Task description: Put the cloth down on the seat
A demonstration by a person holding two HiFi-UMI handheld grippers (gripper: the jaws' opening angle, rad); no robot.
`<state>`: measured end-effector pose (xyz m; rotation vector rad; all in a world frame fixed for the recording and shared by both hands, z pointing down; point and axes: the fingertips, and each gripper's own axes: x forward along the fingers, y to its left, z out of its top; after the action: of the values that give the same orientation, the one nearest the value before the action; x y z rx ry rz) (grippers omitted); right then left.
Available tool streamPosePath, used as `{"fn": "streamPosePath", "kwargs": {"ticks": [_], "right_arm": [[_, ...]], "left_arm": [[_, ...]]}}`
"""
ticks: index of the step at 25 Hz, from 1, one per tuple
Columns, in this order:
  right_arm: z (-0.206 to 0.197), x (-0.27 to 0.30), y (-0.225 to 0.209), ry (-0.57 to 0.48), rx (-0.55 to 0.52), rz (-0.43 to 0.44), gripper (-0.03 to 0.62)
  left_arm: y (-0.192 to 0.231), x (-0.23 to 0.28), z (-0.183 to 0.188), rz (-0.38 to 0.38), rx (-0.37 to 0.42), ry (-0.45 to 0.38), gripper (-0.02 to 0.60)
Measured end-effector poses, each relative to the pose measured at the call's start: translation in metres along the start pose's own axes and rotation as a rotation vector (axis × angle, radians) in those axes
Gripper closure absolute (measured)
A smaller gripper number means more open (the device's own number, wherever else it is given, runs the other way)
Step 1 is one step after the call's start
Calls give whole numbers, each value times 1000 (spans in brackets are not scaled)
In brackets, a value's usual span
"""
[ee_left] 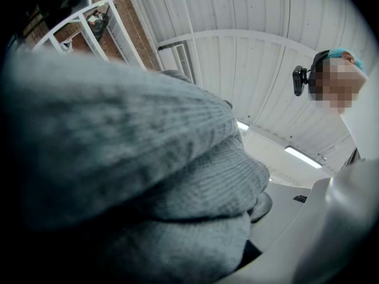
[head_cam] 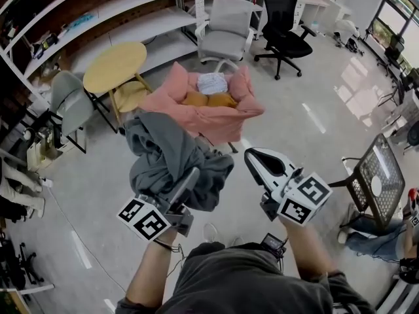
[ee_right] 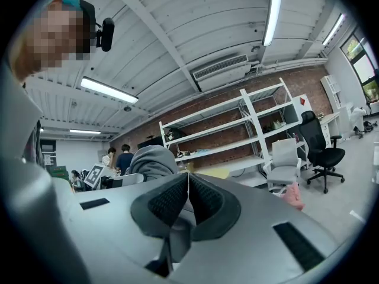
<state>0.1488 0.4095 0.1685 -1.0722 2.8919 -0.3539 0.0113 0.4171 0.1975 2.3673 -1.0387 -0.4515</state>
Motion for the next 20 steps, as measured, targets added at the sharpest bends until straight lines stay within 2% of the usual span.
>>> {"fn": "streamPosePath", "kwargs": {"ticks": [9, 20], "right_arm": [[1, 68, -16, 9, 5, -19, 577], [9, 125, -61, 8, 13, -9, 577]], "left_arm": [[56, 15, 38, -19, -1, 15, 272], [111, 53, 66, 1, -11, 9, 272]]}}
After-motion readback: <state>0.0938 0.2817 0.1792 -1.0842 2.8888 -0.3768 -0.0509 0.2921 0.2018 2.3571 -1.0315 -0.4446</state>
